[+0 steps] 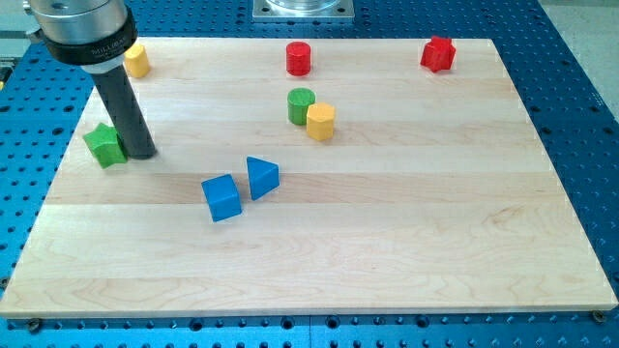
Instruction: Push the hexagon to the center right of the board
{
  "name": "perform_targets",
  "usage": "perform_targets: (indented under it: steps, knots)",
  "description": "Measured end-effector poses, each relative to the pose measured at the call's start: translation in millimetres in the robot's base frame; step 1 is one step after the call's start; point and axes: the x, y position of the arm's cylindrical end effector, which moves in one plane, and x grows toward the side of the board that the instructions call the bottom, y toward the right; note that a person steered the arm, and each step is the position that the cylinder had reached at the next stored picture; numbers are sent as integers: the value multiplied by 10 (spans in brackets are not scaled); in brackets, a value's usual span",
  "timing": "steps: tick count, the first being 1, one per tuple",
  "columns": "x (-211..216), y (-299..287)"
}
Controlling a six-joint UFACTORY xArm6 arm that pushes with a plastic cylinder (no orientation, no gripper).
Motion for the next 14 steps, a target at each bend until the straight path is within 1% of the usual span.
perform_targets:
  steps: [1, 2, 3, 4, 5, 6, 7, 8, 9, 10, 11, 12, 13, 14]
  knots:
    - [3, 307]
    - [-228, 1010]
    - [-658, 1773]
    - [-623, 2437]
    - [-196, 2607]
    - [-277, 2517]
    - [-451, 2301]
    - [-384, 1879]
    - [-72, 2048]
    - [47, 2709]
    - [47, 3057]
    - [204, 2530]
    - [699, 2696]
    - [584, 3342]
